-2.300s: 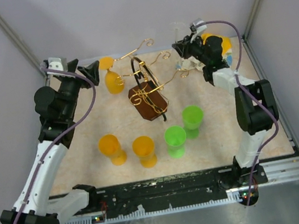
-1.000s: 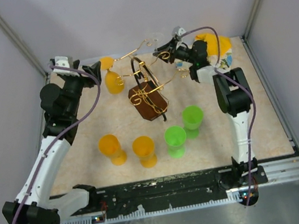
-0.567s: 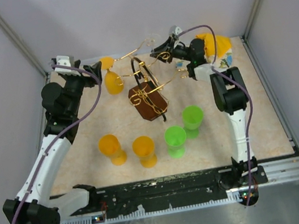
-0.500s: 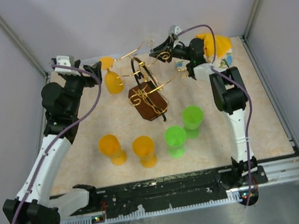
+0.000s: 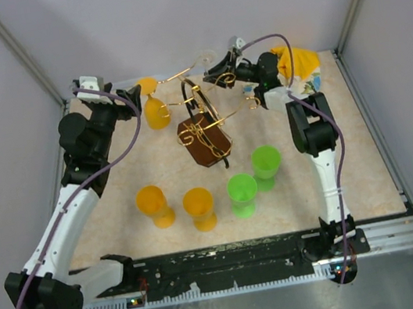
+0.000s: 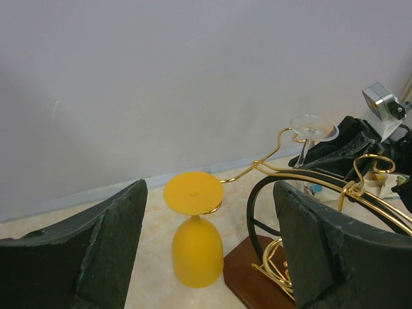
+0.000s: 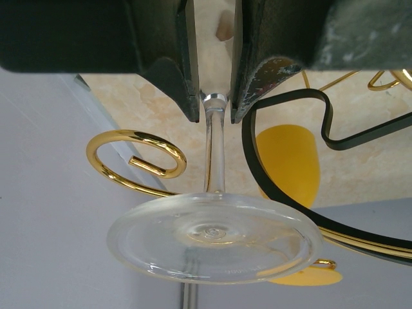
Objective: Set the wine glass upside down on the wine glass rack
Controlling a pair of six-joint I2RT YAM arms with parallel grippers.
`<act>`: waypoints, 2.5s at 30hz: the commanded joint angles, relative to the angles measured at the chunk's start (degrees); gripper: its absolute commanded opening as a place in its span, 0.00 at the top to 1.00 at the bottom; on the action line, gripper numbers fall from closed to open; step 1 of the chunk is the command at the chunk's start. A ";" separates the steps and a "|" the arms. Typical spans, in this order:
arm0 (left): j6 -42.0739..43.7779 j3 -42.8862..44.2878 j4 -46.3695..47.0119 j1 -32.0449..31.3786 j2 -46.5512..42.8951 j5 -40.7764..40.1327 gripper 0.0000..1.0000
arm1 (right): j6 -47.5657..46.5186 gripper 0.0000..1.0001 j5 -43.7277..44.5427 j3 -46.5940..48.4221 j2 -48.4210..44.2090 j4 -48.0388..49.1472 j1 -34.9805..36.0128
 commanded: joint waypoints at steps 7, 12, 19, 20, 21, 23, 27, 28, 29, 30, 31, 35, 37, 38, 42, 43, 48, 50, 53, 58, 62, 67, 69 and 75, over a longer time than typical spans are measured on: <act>0.14 -0.13 1.99 0.11 0.42 0.36 0.15 | -5.11 0.85 0.61 5.96 1.20 -5.67 0.74; -0.03 -0.09 1.91 0.11 0.88 0.56 0.15 | -7.07 0.85 3.02 7.50 1.61 -9.49 0.82; -0.10 -0.11 1.99 0.11 1.08 0.48 0.15 | -10.21 0.85 8.05 7.60 1.26 -12.91 0.82; -0.14 -0.09 1.99 0.11 1.08 0.48 0.15 | -10.86 0.85 8.54 7.71 1.13 -13.64 0.79; -0.16 -0.05 1.99 0.11 1.08 0.47 0.15 | -11.41 0.84 9.33 7.68 1.01 -14.14 0.82; -0.10 -0.13 1.95 0.11 1.08 0.48 0.15 | -11.99 0.84 10.35 7.31 0.82 -14.47 0.68; -0.26 -0.13 1.95 0.11 1.15 0.47 0.15 | -12.34 0.84 13.05 4.66 -0.63 -12.30 0.56; -0.27 -0.13 1.98 0.11 1.17 0.52 0.15 | -12.57 0.84 13.63 4.09 -0.98 -12.02 0.44; -0.35 -0.13 2.03 0.11 1.23 0.61 0.15 | -12.51 0.84 14.19 3.25 -1.36 -11.56 0.35; -0.43 -0.06 2.07 0.11 1.32 0.69 0.15 | -12.11 0.84 14.51 2.50 -1.78 -10.50 0.16; -0.51 -0.09 2.08 0.11 1.38 0.73 0.15 | -11.63 0.84 14.80 1.60 -2.10 -9.49 -0.09; -0.65 -0.16 2.03 0.11 1.69 0.64 0.15 | -11.17 0.83 15.58 -2.28 -4.17 -7.44 -0.86; -0.44 -0.28 1.91 0.11 1.57 0.04 0.15 | -11.57 0.83 15.66 -4.10 -5.13 -7.30 -1.16; -0.49 -0.37 1.90 0.17 1.60 -0.11 0.15 | -11.67 0.83 15.52 -4.88 -5.63 -7.01 -1.27; -0.68 -0.40 2.07 0.15 1.74 0.05 0.15 | -11.54 0.81 15.14 -7.34 -7.14 -4.54 -1.37; -0.71 -0.33 2.08 0.16 1.80 0.11 0.15 | -11.25 0.81 15.13 -7.74 -7.34 -3.81 -1.37; -0.64 -0.14 2.01 0.20 1.95 0.17 0.15 | -8.23 0.85 16.83 -9.85 -8.00 0.34 -1.85; -0.63 -0.13 1.99 0.20 1.96 0.13 0.15 | -7.69 0.87 17.72 -10.48 -8.23 1.16 -1.90; -0.56 -0.13 1.99 0.20 2.13 0.04 0.15 | -6.86 0.89 18.82 -11.14 -8.18 2.64 -1.90; -0.63 0.11 2.08 0.21 2.50 0.20 0.15 | -5.64 0.90 19.61 -12.62 -8.14 5.76 -1.92; -0.63 0.22 2.08 0.20 2.66 0.33 0.15 | -4.92 0.89 19.06 -14.56 -8.76 9.12 -1.90; -0.85 0.05 1.99 0.20 2.41 0.43 0.15 | -3.07 0.89 18.18 -17.30 -8.96 14.38 -2.07; -0.97 -0.13 1.90 0.20 2.25 0.27 0.15 | -2.09 0.89 17.53 -17.88 -9.01 15.50 -2.08; -1.14 -0.40 1.82 0.29 2.12 0.02 0.15 | -1.23 0.82 14.20 -17.37 -8.93 16.36 -1.99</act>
